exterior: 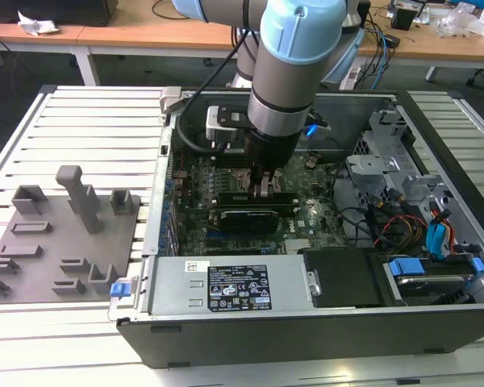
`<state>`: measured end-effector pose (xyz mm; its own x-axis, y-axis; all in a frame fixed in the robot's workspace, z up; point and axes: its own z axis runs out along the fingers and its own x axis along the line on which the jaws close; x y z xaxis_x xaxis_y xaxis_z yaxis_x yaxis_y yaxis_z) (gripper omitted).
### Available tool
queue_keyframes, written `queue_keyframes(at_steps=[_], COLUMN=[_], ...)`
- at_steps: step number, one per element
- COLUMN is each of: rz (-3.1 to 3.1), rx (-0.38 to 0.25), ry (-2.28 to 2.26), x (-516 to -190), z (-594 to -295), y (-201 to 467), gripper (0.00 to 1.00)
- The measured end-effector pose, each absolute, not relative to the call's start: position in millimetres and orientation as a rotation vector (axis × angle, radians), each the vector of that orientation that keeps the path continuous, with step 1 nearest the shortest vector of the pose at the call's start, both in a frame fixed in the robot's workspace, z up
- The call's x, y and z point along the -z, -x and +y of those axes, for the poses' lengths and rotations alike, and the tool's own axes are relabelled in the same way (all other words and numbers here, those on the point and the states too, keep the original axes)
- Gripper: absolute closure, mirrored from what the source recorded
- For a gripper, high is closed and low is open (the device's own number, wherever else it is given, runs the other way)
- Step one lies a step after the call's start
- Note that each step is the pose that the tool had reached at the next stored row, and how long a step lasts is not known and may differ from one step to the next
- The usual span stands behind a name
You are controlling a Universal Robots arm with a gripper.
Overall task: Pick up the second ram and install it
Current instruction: 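Insert the second ram into the second slot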
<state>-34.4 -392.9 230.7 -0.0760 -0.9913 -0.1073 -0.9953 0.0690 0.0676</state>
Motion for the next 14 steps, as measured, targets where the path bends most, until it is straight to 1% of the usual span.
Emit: queue_keyframes(at_steps=[14], rz=[2.267], rx=[-0.192], ry=[2.119], x=[-226.7], z=[-392.5], y=[35.9], gripper=[0.87])
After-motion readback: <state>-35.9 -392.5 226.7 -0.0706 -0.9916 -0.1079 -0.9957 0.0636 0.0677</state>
